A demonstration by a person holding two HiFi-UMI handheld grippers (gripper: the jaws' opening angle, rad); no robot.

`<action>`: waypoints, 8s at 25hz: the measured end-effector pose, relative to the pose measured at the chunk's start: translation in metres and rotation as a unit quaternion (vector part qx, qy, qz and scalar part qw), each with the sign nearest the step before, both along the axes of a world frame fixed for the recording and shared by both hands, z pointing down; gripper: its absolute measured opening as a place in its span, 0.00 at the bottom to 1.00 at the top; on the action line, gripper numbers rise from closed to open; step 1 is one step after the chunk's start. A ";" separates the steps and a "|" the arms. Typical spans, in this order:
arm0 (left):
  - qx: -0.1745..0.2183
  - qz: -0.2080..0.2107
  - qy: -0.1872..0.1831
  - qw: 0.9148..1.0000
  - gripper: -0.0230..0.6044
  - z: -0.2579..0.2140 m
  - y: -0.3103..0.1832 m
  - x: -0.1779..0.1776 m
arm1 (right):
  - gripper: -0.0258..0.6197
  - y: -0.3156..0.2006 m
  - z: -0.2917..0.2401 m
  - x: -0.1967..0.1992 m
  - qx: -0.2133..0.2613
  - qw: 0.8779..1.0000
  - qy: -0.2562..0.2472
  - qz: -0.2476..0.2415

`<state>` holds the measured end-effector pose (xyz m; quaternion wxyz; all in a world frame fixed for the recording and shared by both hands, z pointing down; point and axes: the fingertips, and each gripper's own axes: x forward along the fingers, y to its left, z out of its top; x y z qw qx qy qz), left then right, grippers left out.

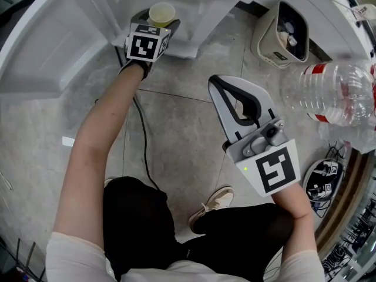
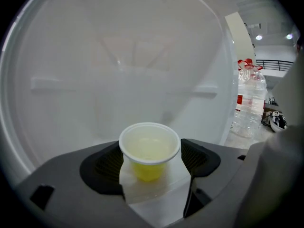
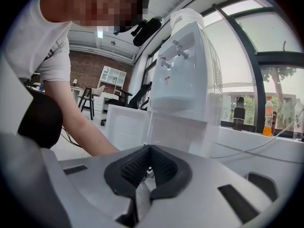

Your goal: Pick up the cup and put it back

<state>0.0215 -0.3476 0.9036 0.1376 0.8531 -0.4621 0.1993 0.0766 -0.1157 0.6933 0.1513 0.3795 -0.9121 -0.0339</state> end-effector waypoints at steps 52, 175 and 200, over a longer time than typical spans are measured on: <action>0.154 0.040 0.116 0.980 0.55 -0.240 0.180 -0.099 | 0.07 -0.019 -0.027 -0.052 0.044 0.996 -0.068 -0.035; -0.027 0.031 0.036 0.999 0.07 -0.069 0.104 -0.096 | 0.07 -0.057 -0.041 -0.040 0.001 1.000 -0.015 -0.026; -0.072 -0.046 0.009 0.996 0.07 -0.382 0.265 -0.132 | 0.07 0.031 -0.307 -0.065 -0.156 0.985 -0.051 0.051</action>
